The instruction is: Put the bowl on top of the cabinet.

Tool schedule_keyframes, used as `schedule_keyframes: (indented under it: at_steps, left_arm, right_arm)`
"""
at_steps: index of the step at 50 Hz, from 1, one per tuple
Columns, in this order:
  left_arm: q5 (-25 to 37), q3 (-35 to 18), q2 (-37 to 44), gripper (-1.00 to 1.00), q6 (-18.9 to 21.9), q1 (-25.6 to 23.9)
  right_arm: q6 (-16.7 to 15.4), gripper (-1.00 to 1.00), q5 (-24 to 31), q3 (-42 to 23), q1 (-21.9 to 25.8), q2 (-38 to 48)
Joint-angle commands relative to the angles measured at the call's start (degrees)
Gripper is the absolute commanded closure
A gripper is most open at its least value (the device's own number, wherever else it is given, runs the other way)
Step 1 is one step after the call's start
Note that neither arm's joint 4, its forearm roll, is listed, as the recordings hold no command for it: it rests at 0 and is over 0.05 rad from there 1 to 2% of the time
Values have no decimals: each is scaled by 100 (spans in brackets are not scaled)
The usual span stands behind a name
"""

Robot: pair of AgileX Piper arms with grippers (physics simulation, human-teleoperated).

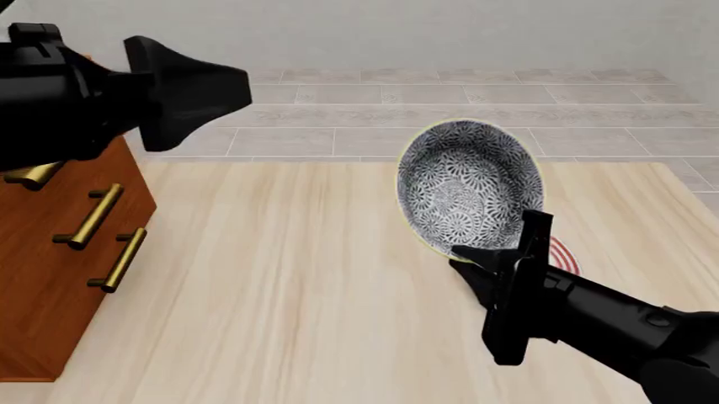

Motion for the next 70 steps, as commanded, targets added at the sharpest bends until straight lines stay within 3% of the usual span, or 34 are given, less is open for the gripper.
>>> schedule_keyframes:
  at_steps: [1,10,16,43,70]
  left_arm:
    - [-83,-159,219,-100,-87,-34]
    - [-229,-205,374,-100,-141,-19]
    - [-366,-141,428,-100,-214,62]
    - [-611,-280,775,-100,-309,192]
    - [-1137,240,994,-100,-437,136]
  right_arm:
    - [-13,100,-24,-18,77,-30]
    - [180,100,-106,15,246,41]
    - [54,100,-166,128,319,-22]
    - [114,100,-114,236,534,-204]
    - [110,100,-156,327,886,-295]
